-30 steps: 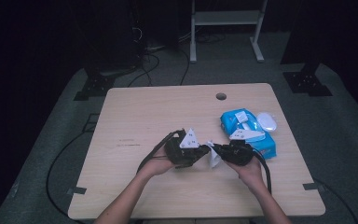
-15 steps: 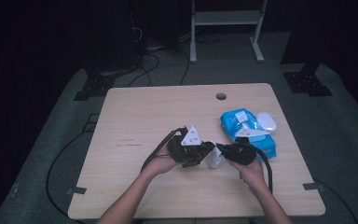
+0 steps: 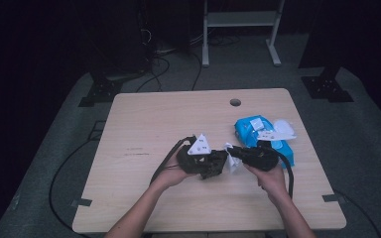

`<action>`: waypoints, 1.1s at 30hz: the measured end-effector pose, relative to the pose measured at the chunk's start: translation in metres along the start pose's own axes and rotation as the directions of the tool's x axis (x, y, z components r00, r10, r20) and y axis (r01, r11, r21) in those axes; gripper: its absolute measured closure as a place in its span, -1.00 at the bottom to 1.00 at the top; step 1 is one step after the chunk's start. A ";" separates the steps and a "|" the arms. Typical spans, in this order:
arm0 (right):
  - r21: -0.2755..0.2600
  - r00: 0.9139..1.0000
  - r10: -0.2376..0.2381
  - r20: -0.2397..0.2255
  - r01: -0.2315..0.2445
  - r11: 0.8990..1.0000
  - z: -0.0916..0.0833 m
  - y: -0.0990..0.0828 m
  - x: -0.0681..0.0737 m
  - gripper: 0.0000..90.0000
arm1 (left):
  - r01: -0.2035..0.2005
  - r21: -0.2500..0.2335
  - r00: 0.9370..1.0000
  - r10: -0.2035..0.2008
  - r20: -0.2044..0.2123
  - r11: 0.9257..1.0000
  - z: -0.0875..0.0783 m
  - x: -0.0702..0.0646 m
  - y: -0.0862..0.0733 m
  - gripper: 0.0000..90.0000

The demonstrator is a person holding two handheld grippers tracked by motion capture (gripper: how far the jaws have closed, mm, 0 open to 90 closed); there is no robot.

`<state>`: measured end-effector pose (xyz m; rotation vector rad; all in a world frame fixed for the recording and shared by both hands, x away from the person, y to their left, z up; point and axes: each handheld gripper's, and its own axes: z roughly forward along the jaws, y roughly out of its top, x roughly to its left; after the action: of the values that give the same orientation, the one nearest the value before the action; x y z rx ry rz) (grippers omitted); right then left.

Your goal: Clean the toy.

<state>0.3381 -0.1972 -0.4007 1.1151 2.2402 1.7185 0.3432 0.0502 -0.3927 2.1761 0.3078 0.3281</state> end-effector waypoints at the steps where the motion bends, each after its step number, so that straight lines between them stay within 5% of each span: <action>1: 0.004 1.000 -0.028 0.013 0.028 1.000 0.001 0.004 0.005 0.84 | -0.001 0.001 1.000 0.001 -0.004 1.000 -0.001 0.001 -0.001 0.41; 4: -0.023 0.998 -0.044 -0.039 0.043 0.999 0.004 0.012 0.014 0.84 | 0.007 -0.005 1.000 -0.007 -0.013 1.000 -0.004 0.001 -0.005 0.40; 9: -0.005 0.993 -0.110 -0.046 0.110 0.994 0.011 0.020 0.028 0.84 | 0.007 -0.010 1.000 -0.008 -0.022 1.000 -0.009 0.000 -0.009 0.41; 14: 0.031 0.998 -0.062 -0.015 0.063 0.998 0.015 0.012 0.015 0.84 | 0.032 -0.026 0.999 -0.033 -0.023 0.999 -0.016 0.004 -0.016 0.41; 17: 0.014 0.997 -0.073 -0.037 0.073 0.997 0.019 0.013 0.023 0.84 | 0.035 -0.028 0.999 -0.036 -0.030 0.999 -0.017 0.005 -0.018 0.40; 18: -0.001 0.995 -0.092 -0.047 0.092 0.996 0.020 0.016 0.027 0.84 | 0.039 -0.026 0.999 -0.040 -0.035 0.999 -0.018 0.005 -0.019 0.40; 20: -0.042 0.986 -0.080 -0.143 0.075 0.996 0.021 0.022 0.031 0.84 | 0.051 -0.031 0.998 -0.052 -0.035 0.998 -0.021 0.007 -0.022 0.40; 21: -0.043 0.984 -0.097 -0.146 0.092 0.995 0.022 0.025 0.033 0.84 | 0.055 -0.031 0.998 -0.056 -0.035 0.998 -0.023 0.008 -0.023 0.40; 24: 0.009 0.987 -0.121 -0.107 0.123 0.992 0.032 0.026 0.034 0.84 | 0.063 -0.031 0.997 -0.064 -0.042 0.998 -0.027 0.009 -0.028 0.40; 27: 0.065 0.994 -0.091 -0.065 0.095 0.993 0.045 0.017 0.023 0.84 | 0.073 -0.037 0.996 -0.075 -0.047 0.997 -0.032 0.010 -0.035 0.40; 33: 0.089 0.992 -0.103 -0.067 0.109 0.990 0.064 0.007 0.028 0.83 | 0.102 -0.061 0.992 -0.106 -0.068 0.993 -0.040 0.012 -0.049 0.41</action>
<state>0.3528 -0.1290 -0.4074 0.9527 2.3925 1.6458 0.3362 0.1122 -0.4082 2.0867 0.4450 0.3522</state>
